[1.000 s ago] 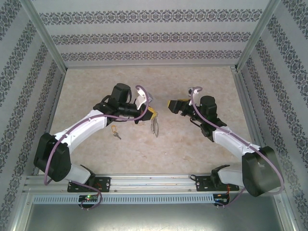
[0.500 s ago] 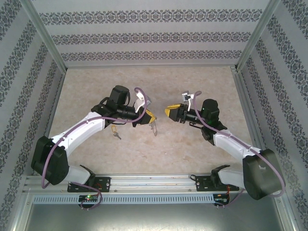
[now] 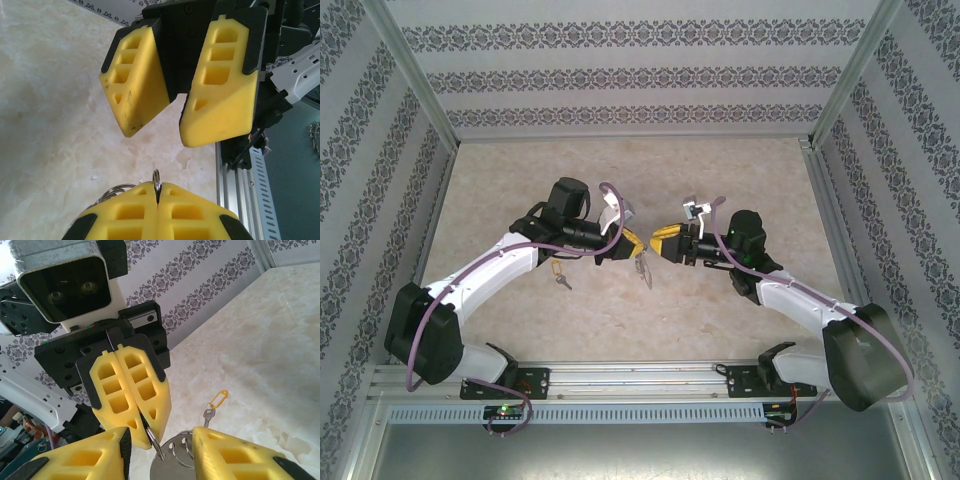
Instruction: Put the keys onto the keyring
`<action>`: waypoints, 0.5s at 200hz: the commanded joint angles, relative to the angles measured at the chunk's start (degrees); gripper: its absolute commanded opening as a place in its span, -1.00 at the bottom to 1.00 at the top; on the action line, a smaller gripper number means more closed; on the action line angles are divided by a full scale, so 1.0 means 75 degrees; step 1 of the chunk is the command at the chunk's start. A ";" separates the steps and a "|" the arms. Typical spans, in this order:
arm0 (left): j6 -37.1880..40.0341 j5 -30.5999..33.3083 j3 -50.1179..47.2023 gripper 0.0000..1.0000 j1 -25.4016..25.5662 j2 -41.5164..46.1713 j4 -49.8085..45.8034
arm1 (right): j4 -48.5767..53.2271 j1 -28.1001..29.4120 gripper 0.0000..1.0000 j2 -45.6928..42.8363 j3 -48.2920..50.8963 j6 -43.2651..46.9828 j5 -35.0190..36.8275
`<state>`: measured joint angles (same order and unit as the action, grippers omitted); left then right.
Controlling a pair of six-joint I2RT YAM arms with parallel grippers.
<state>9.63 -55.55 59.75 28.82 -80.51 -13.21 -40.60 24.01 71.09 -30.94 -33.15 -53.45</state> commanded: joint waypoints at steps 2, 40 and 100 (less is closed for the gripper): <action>0.0167 -0.0376 0.0120 -1.00 0.0005 0.0227 0.0506 | -0.0374 0.0125 -0.29 0.0123 0.0104 0.0092 -0.0150; 0.0123 -0.0478 0.0173 -1.00 -0.0016 0.0197 0.0633 | -0.0412 0.0267 -0.31 0.0221 0.0094 0.0130 -0.0127; 0.0099 -0.0562 0.0249 -1.00 -0.0034 0.0034 0.0698 | -0.0403 0.0303 -0.54 0.0309 0.0059 0.0211 -0.0137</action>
<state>9.61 -56.97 59.81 28.77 -80.51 -11.11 -41.08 25.78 72.93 -30.87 -32.91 -53.58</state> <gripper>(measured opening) 0.049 0.255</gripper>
